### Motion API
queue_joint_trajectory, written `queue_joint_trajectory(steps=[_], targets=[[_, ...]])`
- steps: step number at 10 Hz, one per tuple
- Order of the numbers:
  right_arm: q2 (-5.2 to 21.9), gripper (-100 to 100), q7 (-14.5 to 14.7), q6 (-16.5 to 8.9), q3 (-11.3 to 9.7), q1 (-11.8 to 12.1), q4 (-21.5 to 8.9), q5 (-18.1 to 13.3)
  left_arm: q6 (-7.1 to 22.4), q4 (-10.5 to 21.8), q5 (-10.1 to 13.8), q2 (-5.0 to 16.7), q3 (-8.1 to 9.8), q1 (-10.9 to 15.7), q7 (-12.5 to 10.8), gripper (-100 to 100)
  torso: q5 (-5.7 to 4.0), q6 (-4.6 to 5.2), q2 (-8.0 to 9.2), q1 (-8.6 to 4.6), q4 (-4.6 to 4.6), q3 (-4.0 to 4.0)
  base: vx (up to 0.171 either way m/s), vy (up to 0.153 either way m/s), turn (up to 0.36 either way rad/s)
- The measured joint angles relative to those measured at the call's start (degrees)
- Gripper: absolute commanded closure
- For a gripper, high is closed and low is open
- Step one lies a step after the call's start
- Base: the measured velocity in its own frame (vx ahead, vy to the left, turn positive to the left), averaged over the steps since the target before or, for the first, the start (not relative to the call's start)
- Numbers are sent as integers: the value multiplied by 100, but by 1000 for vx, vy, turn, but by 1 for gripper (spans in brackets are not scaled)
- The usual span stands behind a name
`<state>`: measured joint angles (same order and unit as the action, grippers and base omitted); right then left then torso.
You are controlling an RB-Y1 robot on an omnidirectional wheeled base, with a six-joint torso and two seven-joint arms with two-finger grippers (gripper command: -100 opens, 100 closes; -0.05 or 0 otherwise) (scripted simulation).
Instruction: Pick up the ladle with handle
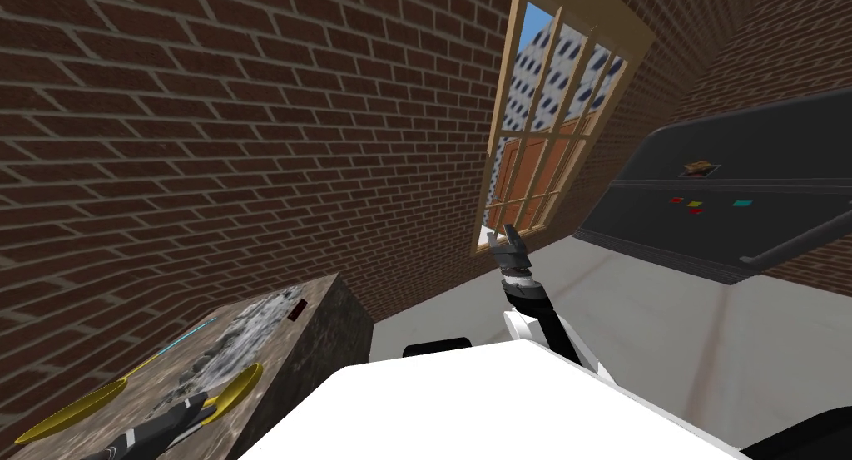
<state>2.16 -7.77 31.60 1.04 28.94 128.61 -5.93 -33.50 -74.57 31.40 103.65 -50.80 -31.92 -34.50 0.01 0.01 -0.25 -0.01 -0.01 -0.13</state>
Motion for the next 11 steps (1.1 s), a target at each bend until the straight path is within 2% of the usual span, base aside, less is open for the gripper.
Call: queue_joint_trajectory(steps=[3,4,5,11], targets=[[0,0,0,0,0,0,0,0,-205,97,-35,-39,460,-519,156,100,-2,-1,2,0,3,3,73,-6,70],[0,0,0,0,0,0,0,0,-260,125,-56,-54,586,-679,193,100,1,1,3,2,2,2,31,0,-5],[0,0,0,0,0,-1,0,0,-285,144,-72,-55,633,-779,191,100,1,2,15,4,4,9,51,0,93],[0,0,0,0,0,0,0,0,-675,275,-47,-88,1468,-1836,538,100,-3,2,9,-8,3,5,77,-17,85]])
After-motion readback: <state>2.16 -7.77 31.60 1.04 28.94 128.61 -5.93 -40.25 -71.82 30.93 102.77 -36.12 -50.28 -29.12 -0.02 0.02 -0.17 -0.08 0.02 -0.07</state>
